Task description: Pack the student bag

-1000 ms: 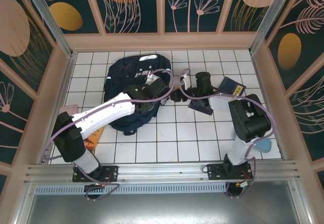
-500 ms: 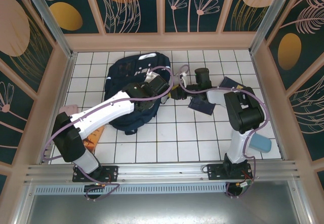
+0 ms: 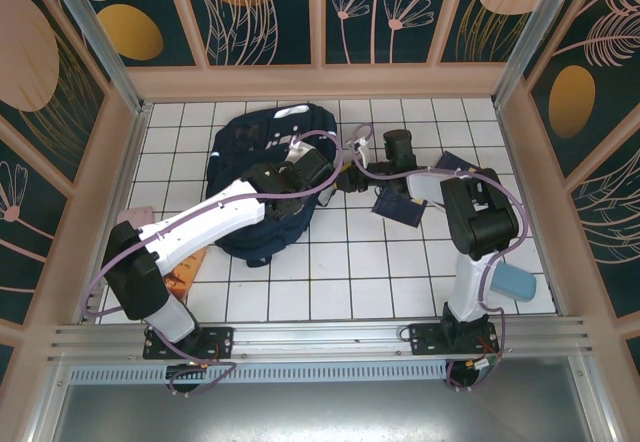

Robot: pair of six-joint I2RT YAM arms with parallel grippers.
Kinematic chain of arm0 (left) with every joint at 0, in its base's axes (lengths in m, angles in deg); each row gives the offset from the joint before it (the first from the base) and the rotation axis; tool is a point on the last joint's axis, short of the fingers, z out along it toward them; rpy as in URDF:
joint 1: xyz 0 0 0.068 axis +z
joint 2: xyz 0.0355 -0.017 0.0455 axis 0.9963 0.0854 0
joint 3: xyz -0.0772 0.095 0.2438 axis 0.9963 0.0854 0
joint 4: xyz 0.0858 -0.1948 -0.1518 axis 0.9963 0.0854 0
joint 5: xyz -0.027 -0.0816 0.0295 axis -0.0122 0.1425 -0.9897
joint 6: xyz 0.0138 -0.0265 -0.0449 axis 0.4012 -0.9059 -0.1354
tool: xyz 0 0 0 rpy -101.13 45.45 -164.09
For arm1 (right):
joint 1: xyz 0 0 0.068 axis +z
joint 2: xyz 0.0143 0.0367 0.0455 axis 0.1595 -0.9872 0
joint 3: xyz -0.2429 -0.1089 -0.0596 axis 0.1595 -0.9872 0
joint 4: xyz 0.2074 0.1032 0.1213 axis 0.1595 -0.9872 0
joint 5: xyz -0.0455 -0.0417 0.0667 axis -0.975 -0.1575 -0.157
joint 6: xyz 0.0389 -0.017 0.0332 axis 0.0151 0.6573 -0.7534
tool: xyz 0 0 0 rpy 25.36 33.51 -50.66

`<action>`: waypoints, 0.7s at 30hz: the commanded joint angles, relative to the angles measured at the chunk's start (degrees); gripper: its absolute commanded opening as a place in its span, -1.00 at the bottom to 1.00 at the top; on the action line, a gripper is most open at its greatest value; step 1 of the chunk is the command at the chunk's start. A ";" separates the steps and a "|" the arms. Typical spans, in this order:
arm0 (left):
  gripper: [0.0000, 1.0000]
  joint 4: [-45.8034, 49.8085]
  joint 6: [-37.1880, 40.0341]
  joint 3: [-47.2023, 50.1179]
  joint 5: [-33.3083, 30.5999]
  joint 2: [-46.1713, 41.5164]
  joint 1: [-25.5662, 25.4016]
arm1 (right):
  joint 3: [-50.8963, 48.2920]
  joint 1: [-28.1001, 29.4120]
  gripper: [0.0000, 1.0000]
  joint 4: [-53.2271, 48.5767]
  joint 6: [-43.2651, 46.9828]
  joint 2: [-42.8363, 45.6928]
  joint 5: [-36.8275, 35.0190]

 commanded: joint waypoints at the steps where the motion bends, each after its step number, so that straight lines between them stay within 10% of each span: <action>1: -1.00 -0.74 -0.81 -3.35 -4.98 -3.21 0.36 | 2.10 0.63 -0.31 -1.91 1.91 -1.28 1.70; 8: -1.00 -0.74 -0.90 -3.43 -4.95 -3.17 0.39 | 3.63 1.14 -0.49 -3.55 2.88 -2.80 2.58; 21: -1.00 -0.74 -0.75 -3.87 -4.96 -2.55 0.42 | 5.30 1.45 -0.26 -5.31 4.39 -3.63 2.66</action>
